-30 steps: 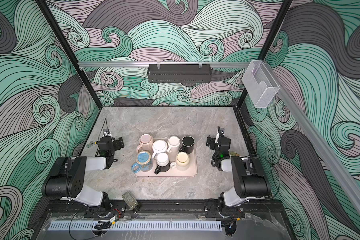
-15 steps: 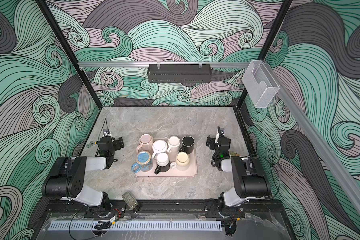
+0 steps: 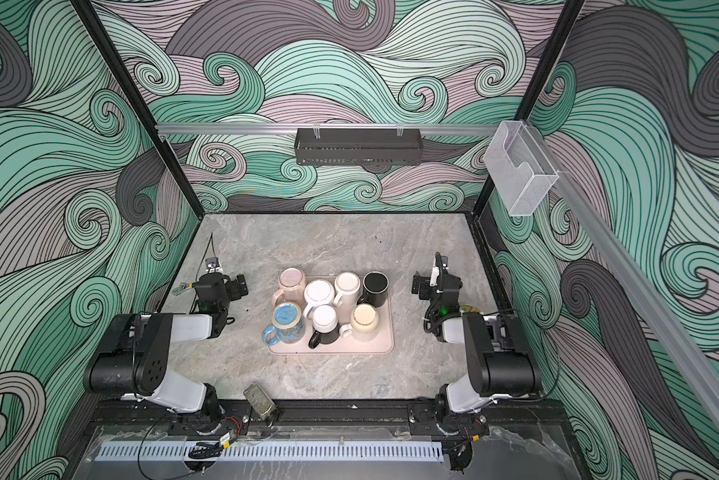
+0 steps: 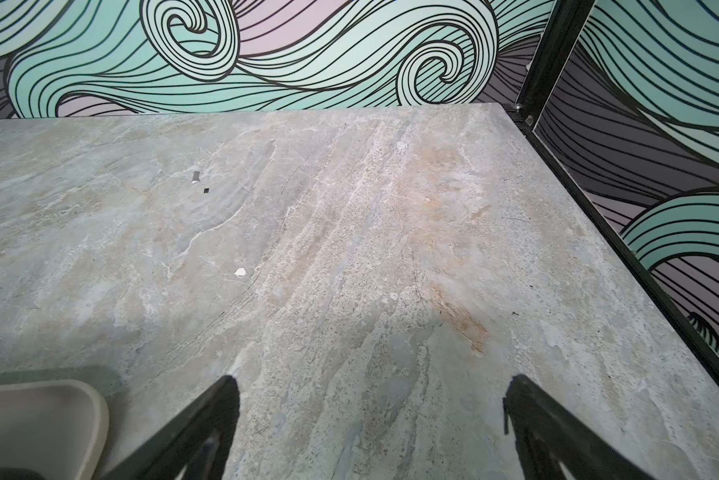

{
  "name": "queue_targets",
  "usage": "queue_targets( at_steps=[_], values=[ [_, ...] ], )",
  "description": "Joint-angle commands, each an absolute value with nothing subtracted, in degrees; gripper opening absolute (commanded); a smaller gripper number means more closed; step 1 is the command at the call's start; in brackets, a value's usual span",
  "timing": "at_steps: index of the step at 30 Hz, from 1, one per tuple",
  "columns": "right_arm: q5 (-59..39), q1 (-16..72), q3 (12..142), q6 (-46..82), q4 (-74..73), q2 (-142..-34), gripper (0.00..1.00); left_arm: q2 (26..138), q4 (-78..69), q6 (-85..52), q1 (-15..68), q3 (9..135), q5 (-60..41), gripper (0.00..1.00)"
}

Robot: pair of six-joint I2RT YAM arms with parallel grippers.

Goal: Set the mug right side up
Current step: 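Move left gripper over the blue butterfly mug while right gripper nears the tray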

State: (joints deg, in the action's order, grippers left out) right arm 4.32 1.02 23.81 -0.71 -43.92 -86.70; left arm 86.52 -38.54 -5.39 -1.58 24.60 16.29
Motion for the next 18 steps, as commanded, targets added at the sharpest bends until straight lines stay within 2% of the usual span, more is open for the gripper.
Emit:
queue_targets(
  at_steps=[1, 5, 8, 10, 14, 18],
  values=[
    [6.6, 1.7, 30.4, -1.0, -30.2, -80.3, 1.0, 79.5, -30.4, -4.9, -1.4, 28.1, 16.6, 0.99],
    [9.4, 2.6, 37.0, 4.5, -16.5, -74.9, 1.0, 71.6, -26.3, -7.0, 0.0, 27.6, 21.9, 0.99],
    [9.9, 3.9, 39.9, 7.6, -10.0, -71.5, 0.99, 64.6, -10.7, -18.6, 0.6, 32.3, 28.9, 0.99],
    [9.6, 5.0, 40.9, 9.0, -7.2, -69.6, 1.0, 60.4, -3.6, -21.5, 1.2, 34.7, 30.1, 0.99],
    [8.6, 8.2, 43.5, 11.4, 0.7, -66.1, 0.99, 54.1, 4.9, -27.9, 2.2, 37.3, 9.3, 0.98],
    [6.8, 12.1, 45.1, 11.5, 6.3, -62.5, 0.95, 46.1, 18.5, -32.0, 4.7, 39.4, -2.0, 0.86]
  ],
)
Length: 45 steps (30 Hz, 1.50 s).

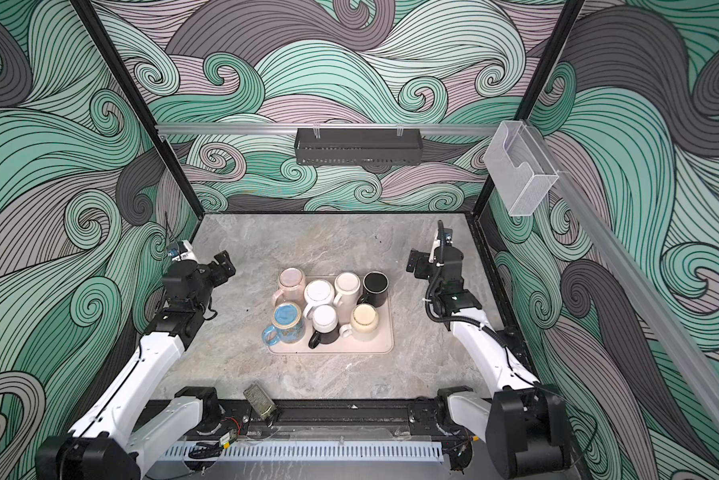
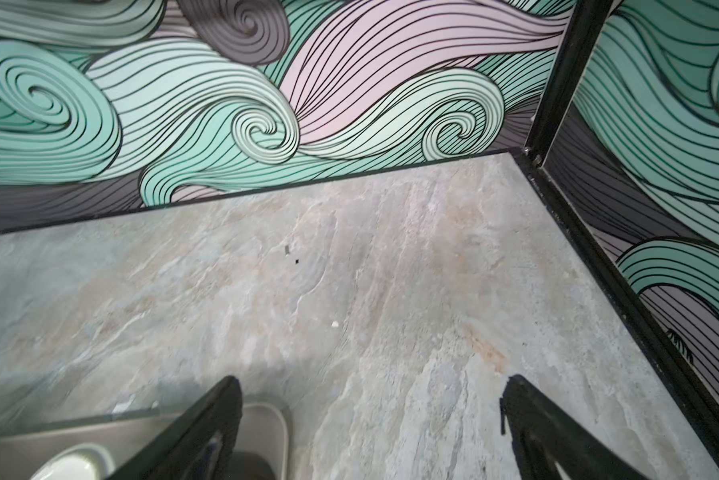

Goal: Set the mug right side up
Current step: 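Move left gripper over the blue butterfly mug while right gripper nears the tray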

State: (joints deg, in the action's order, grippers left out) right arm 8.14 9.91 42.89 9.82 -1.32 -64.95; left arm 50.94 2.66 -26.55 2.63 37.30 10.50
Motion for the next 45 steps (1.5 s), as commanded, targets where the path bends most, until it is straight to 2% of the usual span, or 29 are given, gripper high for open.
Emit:
queue_targets(
  at_steps=[1, 5, 11, 16, 21, 34, 45],
  values=[
    [6.0, 13.1, 45.1, 11.5, 7.0, -61.7, 0.95, 44.1, 23.5, -32.5, 6.2, 40.3, -3.5, 0.85],
    [1.4, 15.7, 46.1, 11.2, 10.3, -59.9, 0.95, 37.4, 39.6, -34.3, 15.0, 44.7, -4.5, 0.8],
    [-0.1, 20.7, 47.4, 10.2, 11.8, -60.8, 0.97, 32.4, 51.1, -39.2, 22.1, 45.4, -6.0, 0.69],
    [2.2, 25.5, 46.9, 7.9, 11.1, -61.7, 0.98, 29.3, 51.9, -41.5, 26.0, 41.3, -8.2, 0.62],
    [8.1, 29.0, 47.1, 6.5, 10.9, -63.1, 1.0, 33.0, 47.7, -43.0, 28.2, 38.6, -7.3, 0.55],
    [11.0, 30.4, 44.3, 5.4, 7.7, -63.1, 1.0, 43.7, 37.1, -38.2, 29.5, 38.2, -3.8, 0.61],
    [12.5, 30.7, 42.3, 7.3, 4.5, -64.8, 0.98, 45.9, 34.5, -37.6, 29.9, 37.1, -3.3, 0.65]
  ],
)
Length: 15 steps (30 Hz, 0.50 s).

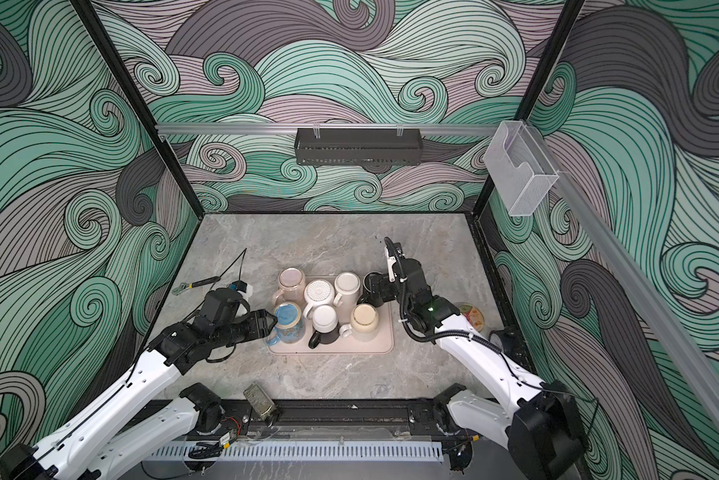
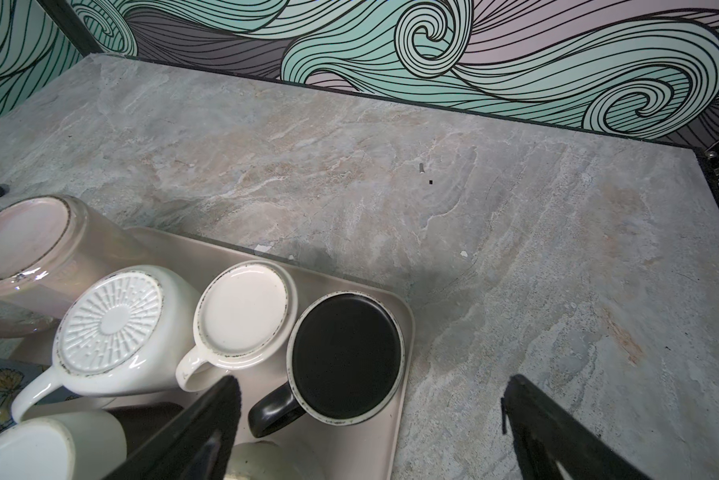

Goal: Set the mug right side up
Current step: 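Move left gripper over the blue butterfly mug while right gripper nears the tray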

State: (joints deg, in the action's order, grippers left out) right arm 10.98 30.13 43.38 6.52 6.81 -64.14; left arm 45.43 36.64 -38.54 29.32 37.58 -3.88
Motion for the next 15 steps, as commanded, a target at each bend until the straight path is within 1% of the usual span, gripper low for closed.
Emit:
queue_targets(
  at_steps=[1, 15],
  values=[
    [12.5, 30.8, 42.2, 7.3, 4.4, -65.1, 0.98, 46.0, 34.2, -37.7, 29.9, 36.9, -3.2, 0.65],
    [14.9, 32.2, 41.1, 7.8, 1.9, -64.7, 0.97, 47.2, 30.6, -39.2, 30.5, 34.5, -3.9, 0.65]
  ],
)
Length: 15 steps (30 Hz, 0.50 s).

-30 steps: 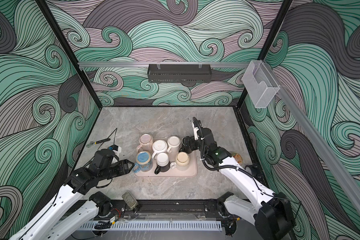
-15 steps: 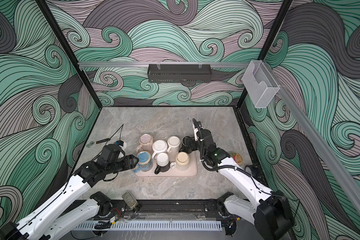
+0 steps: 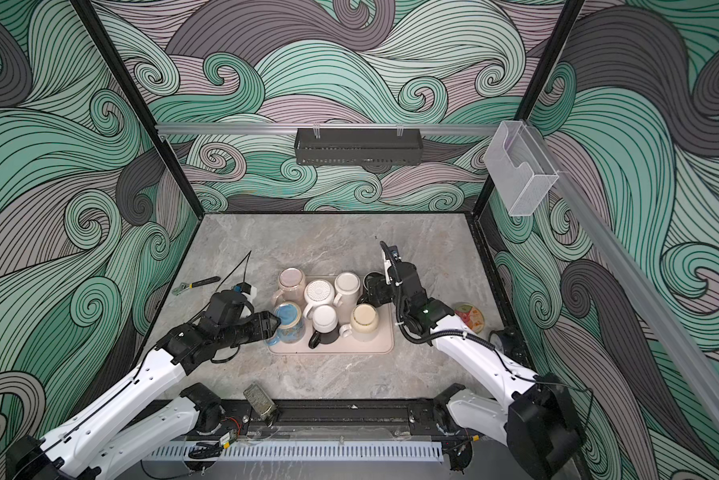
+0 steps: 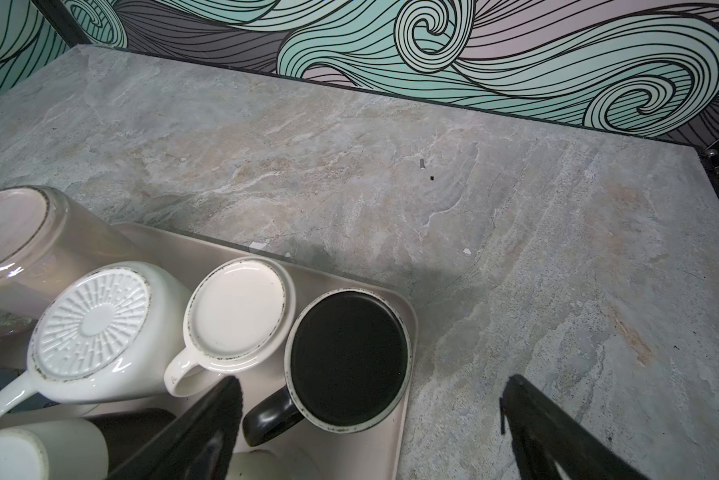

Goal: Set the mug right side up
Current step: 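Move left gripper over the blue butterfly mug while right gripper nears the tray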

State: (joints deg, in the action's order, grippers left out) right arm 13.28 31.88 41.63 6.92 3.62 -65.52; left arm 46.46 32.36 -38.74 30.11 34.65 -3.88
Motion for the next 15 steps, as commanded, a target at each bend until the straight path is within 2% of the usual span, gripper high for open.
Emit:
queue_targets(
  at_steps=[1, 15],
  values=[
    [14.8, 32.2, 40.9, 8.0, 1.5, -64.6, 0.97, 47.4, 30.4, -39.3, 30.6, 34.3, -4.0, 0.65],
    [14.5, 32.3, 41.4, 8.5, 0.2, -65.9, 0.97, 47.6, 29.5, -39.6, 31.2, 33.0, -5.4, 0.65]
  ],
)
